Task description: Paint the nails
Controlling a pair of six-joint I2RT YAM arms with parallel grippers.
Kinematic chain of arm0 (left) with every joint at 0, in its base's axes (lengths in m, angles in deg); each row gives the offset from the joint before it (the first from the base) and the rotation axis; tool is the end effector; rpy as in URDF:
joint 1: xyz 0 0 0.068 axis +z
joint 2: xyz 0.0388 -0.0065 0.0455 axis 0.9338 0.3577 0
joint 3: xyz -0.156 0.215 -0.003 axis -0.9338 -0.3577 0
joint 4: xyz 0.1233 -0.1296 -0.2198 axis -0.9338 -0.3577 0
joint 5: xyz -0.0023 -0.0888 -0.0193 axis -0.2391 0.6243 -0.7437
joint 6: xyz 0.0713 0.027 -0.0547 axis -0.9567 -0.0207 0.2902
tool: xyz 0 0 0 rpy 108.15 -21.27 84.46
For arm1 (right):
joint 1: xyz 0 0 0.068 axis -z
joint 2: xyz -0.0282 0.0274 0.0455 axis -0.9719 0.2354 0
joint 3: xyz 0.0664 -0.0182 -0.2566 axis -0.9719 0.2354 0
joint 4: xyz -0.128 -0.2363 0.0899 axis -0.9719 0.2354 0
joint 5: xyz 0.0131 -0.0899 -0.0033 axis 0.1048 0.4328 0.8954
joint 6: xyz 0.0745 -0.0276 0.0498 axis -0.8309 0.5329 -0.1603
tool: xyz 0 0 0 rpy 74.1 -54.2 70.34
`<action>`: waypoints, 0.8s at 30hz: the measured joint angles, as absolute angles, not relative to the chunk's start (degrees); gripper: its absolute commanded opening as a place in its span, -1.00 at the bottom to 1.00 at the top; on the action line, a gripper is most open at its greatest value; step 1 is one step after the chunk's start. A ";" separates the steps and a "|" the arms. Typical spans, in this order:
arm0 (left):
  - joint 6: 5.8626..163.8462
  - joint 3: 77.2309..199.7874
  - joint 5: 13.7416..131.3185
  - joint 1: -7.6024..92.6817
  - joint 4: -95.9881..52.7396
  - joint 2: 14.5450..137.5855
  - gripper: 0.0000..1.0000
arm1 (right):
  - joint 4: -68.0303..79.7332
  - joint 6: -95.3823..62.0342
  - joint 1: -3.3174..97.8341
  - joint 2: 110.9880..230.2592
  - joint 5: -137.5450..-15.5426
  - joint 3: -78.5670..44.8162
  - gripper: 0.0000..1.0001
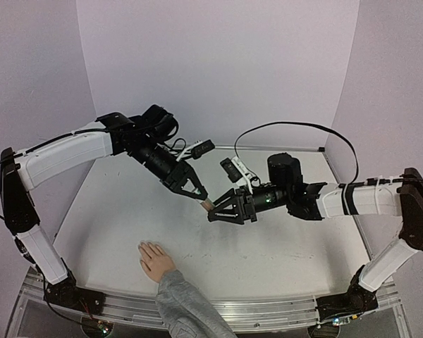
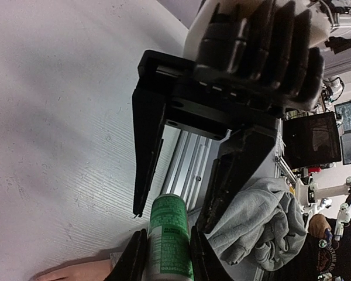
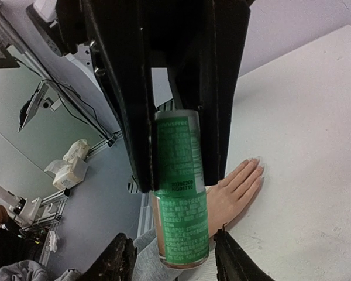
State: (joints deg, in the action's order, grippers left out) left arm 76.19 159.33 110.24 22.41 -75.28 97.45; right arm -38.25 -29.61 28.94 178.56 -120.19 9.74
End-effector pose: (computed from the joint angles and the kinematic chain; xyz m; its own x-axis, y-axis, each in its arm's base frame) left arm 0.2287 -0.3307 0.3011 -0.6041 0.5881 -0.5377 0.7562 0.2102 -0.6197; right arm 0.2127 0.3292 0.2514 -0.2948 -0.0085 -0.9555 -0.9433 -0.1570 0.2924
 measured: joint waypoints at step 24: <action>76.21 156.23 110.81 21.88 -73.29 94.22 0.77 | -46.27 -32.84 27.92 183.01 -121.98 7.12 -1.00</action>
State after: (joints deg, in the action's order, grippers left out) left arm 76.21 156.23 110.81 21.88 -73.29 94.22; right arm -46.27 -32.84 27.92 183.01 -121.98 7.12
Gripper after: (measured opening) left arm 0.625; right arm 0.230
